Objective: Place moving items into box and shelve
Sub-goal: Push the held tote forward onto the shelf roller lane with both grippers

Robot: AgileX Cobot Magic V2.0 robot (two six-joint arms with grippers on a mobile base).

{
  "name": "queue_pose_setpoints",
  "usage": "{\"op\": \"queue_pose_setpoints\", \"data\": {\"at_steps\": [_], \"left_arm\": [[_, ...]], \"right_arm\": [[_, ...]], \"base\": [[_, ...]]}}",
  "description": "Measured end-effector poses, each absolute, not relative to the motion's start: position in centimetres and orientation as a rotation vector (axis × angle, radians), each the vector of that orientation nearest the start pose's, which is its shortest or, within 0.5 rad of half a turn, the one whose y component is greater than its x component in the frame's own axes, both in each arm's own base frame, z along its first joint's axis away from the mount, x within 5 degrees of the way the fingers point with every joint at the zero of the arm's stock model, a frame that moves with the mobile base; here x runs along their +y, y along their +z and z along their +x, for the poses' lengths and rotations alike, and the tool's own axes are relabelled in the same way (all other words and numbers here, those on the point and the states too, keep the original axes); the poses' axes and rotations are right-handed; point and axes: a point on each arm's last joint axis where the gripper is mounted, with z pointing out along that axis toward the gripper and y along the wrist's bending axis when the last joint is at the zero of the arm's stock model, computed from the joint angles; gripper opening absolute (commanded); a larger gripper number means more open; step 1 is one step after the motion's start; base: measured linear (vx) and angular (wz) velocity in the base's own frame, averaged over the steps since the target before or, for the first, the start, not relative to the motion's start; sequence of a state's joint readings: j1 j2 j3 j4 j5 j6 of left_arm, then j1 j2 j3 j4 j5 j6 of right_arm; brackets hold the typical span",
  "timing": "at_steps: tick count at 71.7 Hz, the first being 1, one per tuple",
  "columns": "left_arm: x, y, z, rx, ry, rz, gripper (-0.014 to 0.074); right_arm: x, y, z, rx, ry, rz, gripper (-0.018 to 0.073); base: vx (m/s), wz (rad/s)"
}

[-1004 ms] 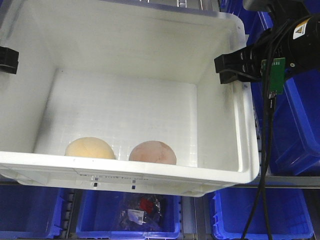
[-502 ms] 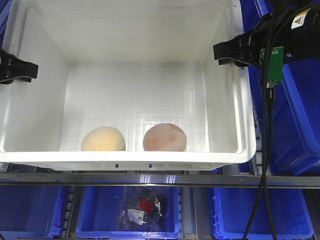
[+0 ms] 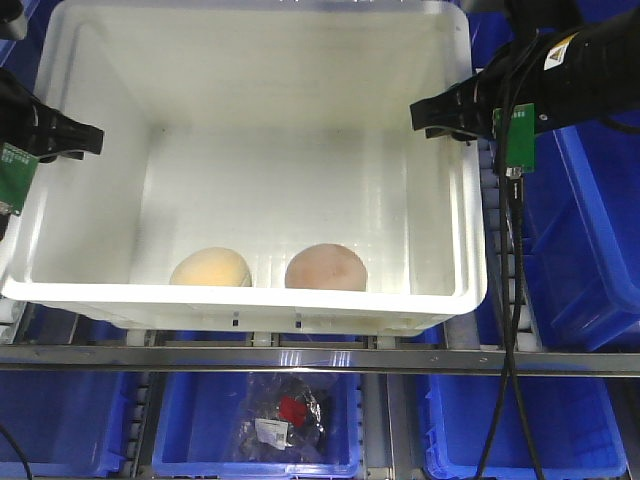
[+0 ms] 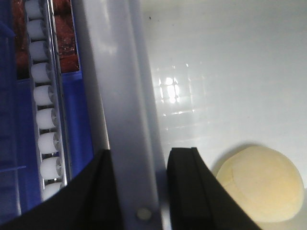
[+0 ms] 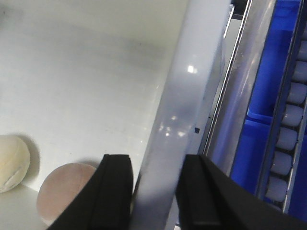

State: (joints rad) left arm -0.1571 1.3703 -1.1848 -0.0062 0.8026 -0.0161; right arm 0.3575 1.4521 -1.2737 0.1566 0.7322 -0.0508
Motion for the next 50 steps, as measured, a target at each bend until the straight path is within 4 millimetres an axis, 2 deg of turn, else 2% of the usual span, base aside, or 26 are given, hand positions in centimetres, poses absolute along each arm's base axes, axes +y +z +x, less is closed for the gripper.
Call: {"op": "queue_pose_setpoints", "data": {"at_steps": [13, 31, 41, 50], "left_arm": [[-4.6, 32.8, 29.1, 2.481, -0.073, 0.174, -0.0017], [-4.5, 32.8, 29.2, 2.474, -0.054, 0.181, 0.0013], [-4.5, 32.7, 29.3, 2.474, -0.05, 0.182, 0.011], [-4.5, 32.7, 29.3, 2.473, -0.043, 0.198, 0.0256]], "right_arm": [[12.3, 33.2, 30.4, 2.383, 0.317, -0.397, -0.0011], [12.4, 32.9, 30.7, 2.374, 0.316, -0.398, 0.002], [12.4, 32.9, 30.7, 2.374, 0.319, -0.397, 0.0127], [12.4, 32.9, 30.7, 2.374, 0.319, -0.398, 0.0322]], "base": [[0.0, 0.0], [0.0, 0.0], [0.0, 0.0], [0.0, 0.0]]}}
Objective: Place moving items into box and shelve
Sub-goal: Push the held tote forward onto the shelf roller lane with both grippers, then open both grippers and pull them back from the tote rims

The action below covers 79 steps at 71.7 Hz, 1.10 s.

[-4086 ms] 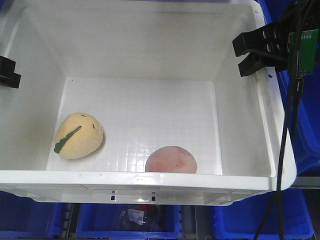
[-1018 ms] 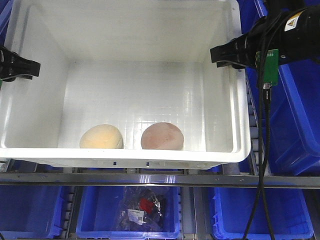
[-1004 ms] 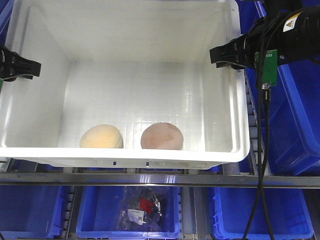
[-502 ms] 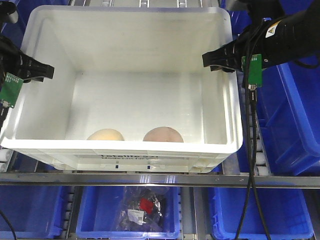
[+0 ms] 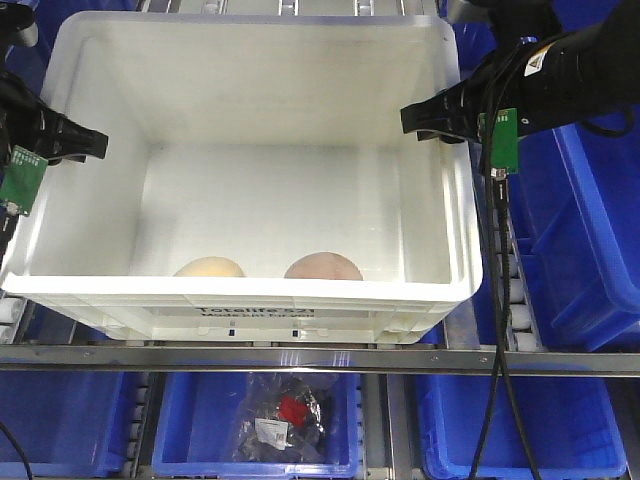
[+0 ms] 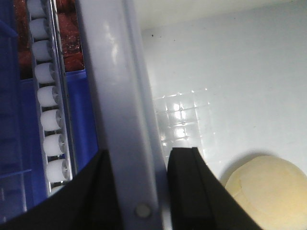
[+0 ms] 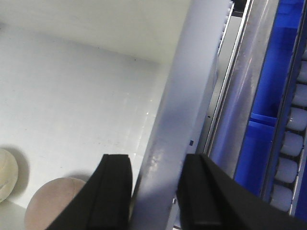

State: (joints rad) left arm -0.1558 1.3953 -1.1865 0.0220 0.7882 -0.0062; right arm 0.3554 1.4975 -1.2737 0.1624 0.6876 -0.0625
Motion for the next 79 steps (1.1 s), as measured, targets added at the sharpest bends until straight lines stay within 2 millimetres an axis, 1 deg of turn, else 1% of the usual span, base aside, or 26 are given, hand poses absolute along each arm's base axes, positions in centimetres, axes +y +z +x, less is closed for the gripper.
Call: {"op": "queue_pose_setpoints", "data": {"at_steps": [4, 5, 6, 8, 9, 12, 18, 20, 27, 39, 47, 62, 70, 79], "left_arm": [[-4.5, 32.7, 29.3, 2.471, -0.041, 0.206, 0.0337], [-4.4, 32.7, 29.3, 2.47, -0.039, 0.206, 0.0356], [-4.4, 32.7, 29.3, 2.468, -0.033, 0.216, 0.0376], [-4.4, 32.7, 29.4, 2.464, -0.027, 0.223, 0.0413], [-4.4, 32.7, 29.4, 2.464, -0.025, 0.227, 0.0431], [-4.4, 32.7, 29.5, 2.459, -0.025, 0.227, 0.0472], [-4.6, 32.8, 29.7, 2.435, -0.039, 0.218, 0.0549], [-4.7, 32.8, 29.8, 2.426, -0.042, 0.21, 0.0567], [-4.7, 32.9, 29.9, 2.418, -0.064, 0.161, 0.0598], [-4.7, 33.0, 30.0, 2.409, -0.087, 0.107, 0.0591], [-4.7, 33.3, 29.8, 2.402, -0.098, 0.085, 0.0591], [-4.5, 35.0, 28.6, 2.341, -0.108, 0.076, 0.0591], [-4.4, 35.8, 28.1, 2.317, -0.112, 0.075, 0.0591], [-4.3, 36.0, 27.6, 2.33, -0.111, 0.073, 0.0591]], "right_arm": [[12.4, 32.9, 30.7, 2.371, 0.315, -0.409, 0.0426], [12.4, 32.9, 30.7, 2.371, 0.315, -0.411, 0.0439], [12.4, 32.9, 30.7, 2.37, 0.315, -0.414, 0.0477], [12.6, 32.9, 30.6, 2.369, 0.324, -0.418, 0.0527], [12.6, 32.9, 30.6, 2.369, 0.325, -0.42, 0.0538], [12.8, 32.9, 30.6, 2.368, 0.339, -0.422, 0.0615], [13.1, 33.0, 30.5, 2.363, 0.367, -0.417, 0.0706], [13.1, 33.0, 30.5, 2.362, 0.369, -0.418, 0.0724], [13.2, 33.3, 30.5, 2.34, 0.363, -0.423, 0.0722], [13.1, 34.2, 30.3, 2.297, 0.36, -0.424, 0.0699], [12.8, 35.2, 29.7, 2.255, 0.346, -0.428, 0.0673], [12.1, 37.2, 28.4, 2.184, 0.314, -0.442, 0.0618], [12.0, 37.4, 28.2, 2.18, 0.316, -0.441, 0.0582], [12.0, 37.2, 28.0, 2.215, 0.317, -0.451, 0.0553]], "base": [[0.0, 0.0], [0.0, 0.0], [0.0, 0.0], [0.0, 0.0], [0.0, 0.0], [0.0, 0.0], [0.0, 0.0], [0.0, 0.0], [0.0, 0.0], [0.0, 0.0], [0.0, 0.0], [0.0, 0.0], [0.0, 0.0], [0.0, 0.0]]}}
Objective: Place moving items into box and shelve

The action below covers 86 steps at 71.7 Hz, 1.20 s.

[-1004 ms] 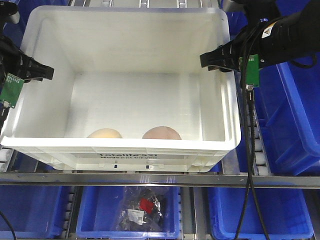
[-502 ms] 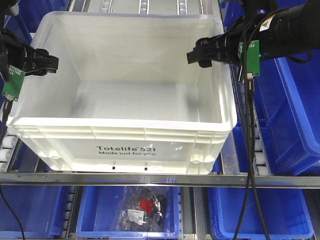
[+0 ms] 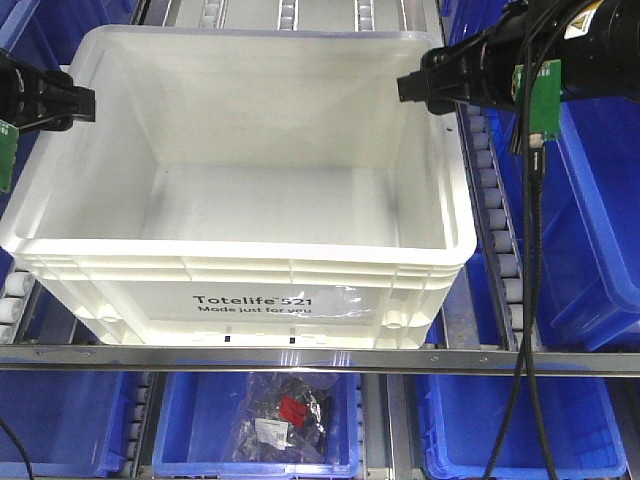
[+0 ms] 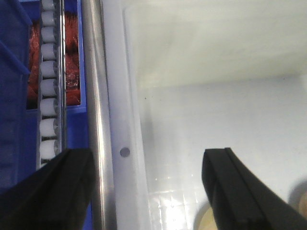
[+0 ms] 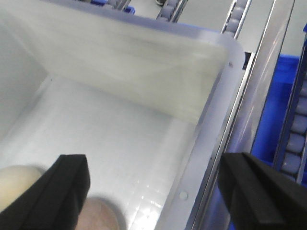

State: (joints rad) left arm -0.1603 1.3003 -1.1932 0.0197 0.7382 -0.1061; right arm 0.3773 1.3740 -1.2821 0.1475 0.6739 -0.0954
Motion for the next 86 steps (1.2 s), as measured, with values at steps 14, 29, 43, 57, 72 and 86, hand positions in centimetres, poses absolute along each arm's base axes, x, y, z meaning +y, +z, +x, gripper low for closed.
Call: {"op": "queue_pose_setpoints", "data": {"at_steps": [14, 29, 43, 57, 72, 86], "left_arm": [[-4.0, 36.1, 25.7, 2.276, -0.118, 0.072, 0.0591], [-3.3, 33.4, 21.3, 2.207, -0.126, 0.076, 0.0591], [-2.4, 30.1, 15.4, 2.128, -0.124, 0.096, 0.0591], [-1.4, 27.7, 9.2, 2.05, -0.116, 0.114, 0.0591], [-0.9, 26.9, 5.9, 1.869, -0.132, 0.103, 0.0591], [-1.1, 24.1, 6.9, 1.761, -0.143, 0.1, 0.0591]], "right_arm": [[11.4, 36.8, 26.5, 2.2, 0.321, -0.435, 0.0524], [9.4, 34.4, 22.2, 2.078, 0.319, -0.385, 0.0519], [6.9, 33.1, 16.5, 1.913, 0.308, -0.37, 0.0519], [4.8, 30.4, 11.1, 1.816, 0.279, -0.406, 0.0519], [3.6, 27.0, 7.9, 1.771, 0.272, -0.411, 0.0519], [3.4, 24.4, 8.5, 1.626, 0.224, -0.375, 0.0519]], "base": [[0.0, 0.0], [0.0, 0.0], [0.0, 0.0], [0.0, 0.0], [0.0, 0.0], [0.0, 0.0]]}}
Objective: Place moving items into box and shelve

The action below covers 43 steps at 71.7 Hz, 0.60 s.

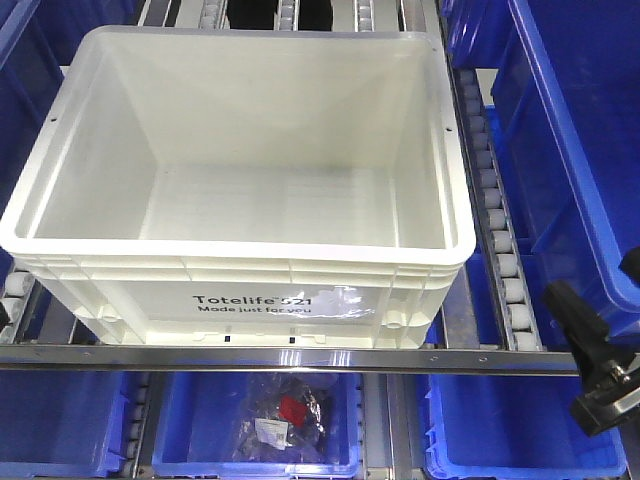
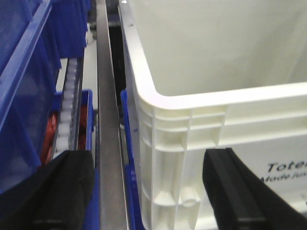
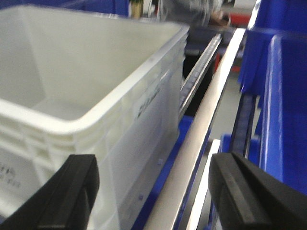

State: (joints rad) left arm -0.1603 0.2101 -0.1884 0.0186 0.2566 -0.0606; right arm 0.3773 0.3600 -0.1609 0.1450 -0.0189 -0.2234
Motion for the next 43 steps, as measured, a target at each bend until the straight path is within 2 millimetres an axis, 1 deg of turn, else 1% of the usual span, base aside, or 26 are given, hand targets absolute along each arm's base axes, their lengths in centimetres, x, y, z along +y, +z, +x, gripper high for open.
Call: {"op": "queue_pose_setpoints", "data": {"at_steps": [5, 12, 17, 20, 24, 26, 27, 30, 31, 32, 33, 43], "left_arm": [[-1.12, 23.97, 7.05, 1.721, -0.152, 0.095, 0.0591], [-1.15, 24.15, 7.1, 1.69, -0.169, 0.081, 0.059], [-1.15, 24.17, 7.1, 1.688, -0.172, 0.077, 0.0556], [-1.15, 24.18, 7.11, 1.687, -0.174, 0.075, 0.0494], [-1.15, 24.19, 7.11, 1.687, -0.175, 0.073, 0.0337], [-1.15, 24.18, 7.11, 1.686, -0.176, 0.073, 0.0258], [-1.15, 24.19, 7.11, 1.685, -0.176, 0.073, 0.0194], [-1.15, 24.2, 7.11, 1.684, -0.177, 0.072, 0.0064], [-1.15, 24.2, 7.11, 1.684, -0.177, 0.072, 0.0002], [-1.15, 24.2, 7.11, 1.684, -0.178, 0.071, -0.0032], [-1.15, 24.21, 7.11, 1.683, -0.178, 0.071, -0.0029], [-1.15, 24.21, 7.11, 1.683, -0.179, 0.07, -0.0029]], "right_arm": [[3.31, 24.14, 8.72, 1.587, 0.217, -0.358, 0.0519], [3.3, 24.26, 8.82, 1.56, 0.214, -0.348, 0.0519], [3.29, 24.25, 8.82, 1.558, 0.213, -0.348, 0.0499], [3.29, 24.27, 8.82, 1.556, 0.213, -0.347, 0.0452], [3.29, 24.29, 8.82, 1.554, 0.213, -0.346, 0.0349], [3.29, 24.29, 8.82, 1.554, 0.213, -0.346, 0.0266], [3.29, 24.29, 8.82, 1.554, 0.213, -0.346, 0.023], [3.29, 24.29, 8.82, 1.554, 0.213, -0.346, 0.0079], [3.29, 24.29, 8.82, 1.554, 0.213, -0.346, 0.0042], [3.29, 24.29, 8.82, 1.554, 0.213, -0.346, 0.0006], [3.29, 24.29, 8.82, 1.554, 0.213, -0.346, -0.0021], [3.28, 24.29, 8.82, 1.554, 0.215, -0.344, -0.0016]], "base": [[0.0, 0.0], [0.0, 0.0], [0.0, 0.0], [0.0, 0.0], [0.0, 0.0], [0.0, 0.0], [0.0, 0.0], [0.0, 0.0], [0.0, 0.0], [0.0, 0.0], [0.0, 0.0], [0.0, 0.0]]}}
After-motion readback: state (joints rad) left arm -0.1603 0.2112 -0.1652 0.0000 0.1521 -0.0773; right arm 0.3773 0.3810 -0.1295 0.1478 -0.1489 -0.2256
